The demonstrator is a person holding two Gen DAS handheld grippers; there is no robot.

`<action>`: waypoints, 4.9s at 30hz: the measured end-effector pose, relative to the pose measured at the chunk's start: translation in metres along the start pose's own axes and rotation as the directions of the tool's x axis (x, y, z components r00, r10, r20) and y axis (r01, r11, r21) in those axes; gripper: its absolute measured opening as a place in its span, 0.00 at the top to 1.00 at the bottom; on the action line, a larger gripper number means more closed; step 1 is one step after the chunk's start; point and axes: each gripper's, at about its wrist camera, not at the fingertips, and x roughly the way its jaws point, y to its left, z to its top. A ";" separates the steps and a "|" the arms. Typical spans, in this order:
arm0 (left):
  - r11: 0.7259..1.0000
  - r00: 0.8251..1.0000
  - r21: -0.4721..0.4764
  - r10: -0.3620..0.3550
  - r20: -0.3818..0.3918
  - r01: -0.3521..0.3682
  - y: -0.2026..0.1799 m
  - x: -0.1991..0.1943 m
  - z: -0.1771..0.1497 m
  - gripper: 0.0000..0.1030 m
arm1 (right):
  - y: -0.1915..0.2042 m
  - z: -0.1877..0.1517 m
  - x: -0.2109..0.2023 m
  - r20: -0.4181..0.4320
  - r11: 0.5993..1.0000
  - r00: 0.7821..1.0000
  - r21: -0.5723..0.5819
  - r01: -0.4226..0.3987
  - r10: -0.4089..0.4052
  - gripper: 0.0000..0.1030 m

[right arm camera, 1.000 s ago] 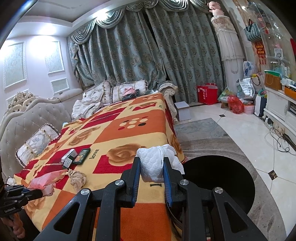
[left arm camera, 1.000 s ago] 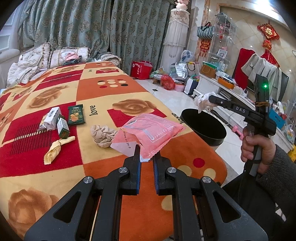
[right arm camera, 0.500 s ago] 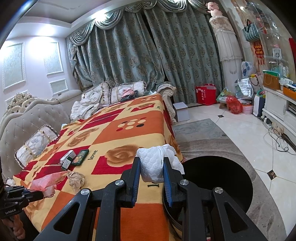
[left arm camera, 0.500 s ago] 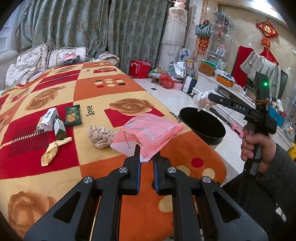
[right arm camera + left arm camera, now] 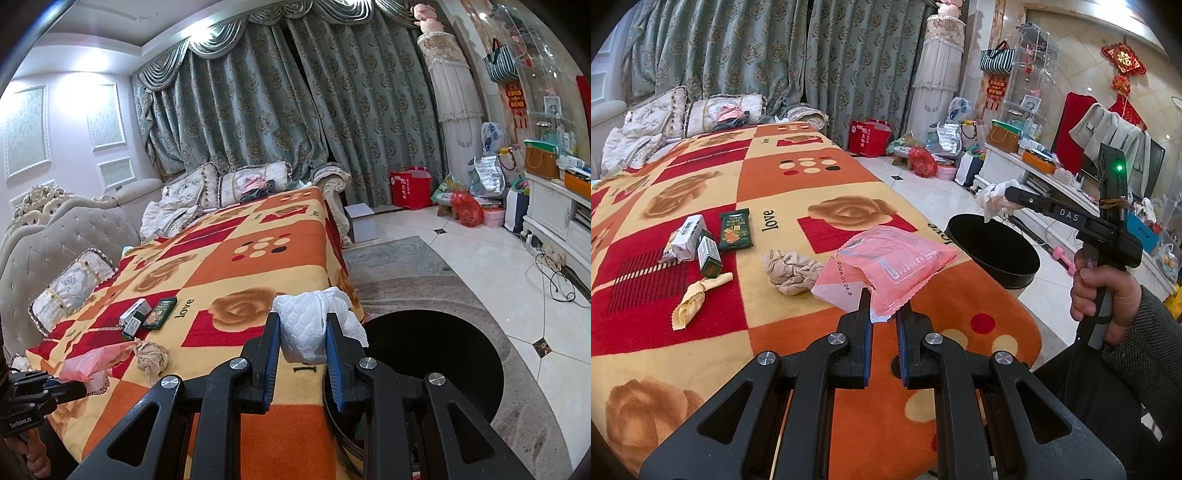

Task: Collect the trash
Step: 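Open right tool over the black bin to drop white tissue while left tool holds pink bag, then grasp crumpled beige tissue with right tool while left tool grasps yellow cloth, then carry beige tissue and yellow cloth over the black bin and open both tools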

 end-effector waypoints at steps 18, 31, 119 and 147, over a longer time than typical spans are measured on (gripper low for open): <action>0.997 0.998 0.050 -0.063 -0.008 0.064 -0.021 0.014 0.012 0.91 | -0.011 0.000 -0.011 0.018 0.999 1.000 0.028 0.022 -0.022 0.78; 0.965 0.979 0.165 -0.194 -0.066 0.203 -0.091 0.086 0.056 0.91 | -0.066 -0.005 -0.013 -0.004 0.986 0.994 0.131 0.107 -0.108 0.78; 0.968 0.980 -0.165 0.174 -0.095 -0.187 0.127 0.013 -0.008 0.90 | 0.173 -0.039 0.122 -0.360 0.885 0.886 -0.249 -0.393 0.292 0.72; 0.934 0.929 -0.074 0.336 -0.153 -0.350 0.012 0.050 0.030 0.90 | 0.034 -0.009 0.028 -0.119 0.989 0.992 -0.131 -0.064 0.049 0.72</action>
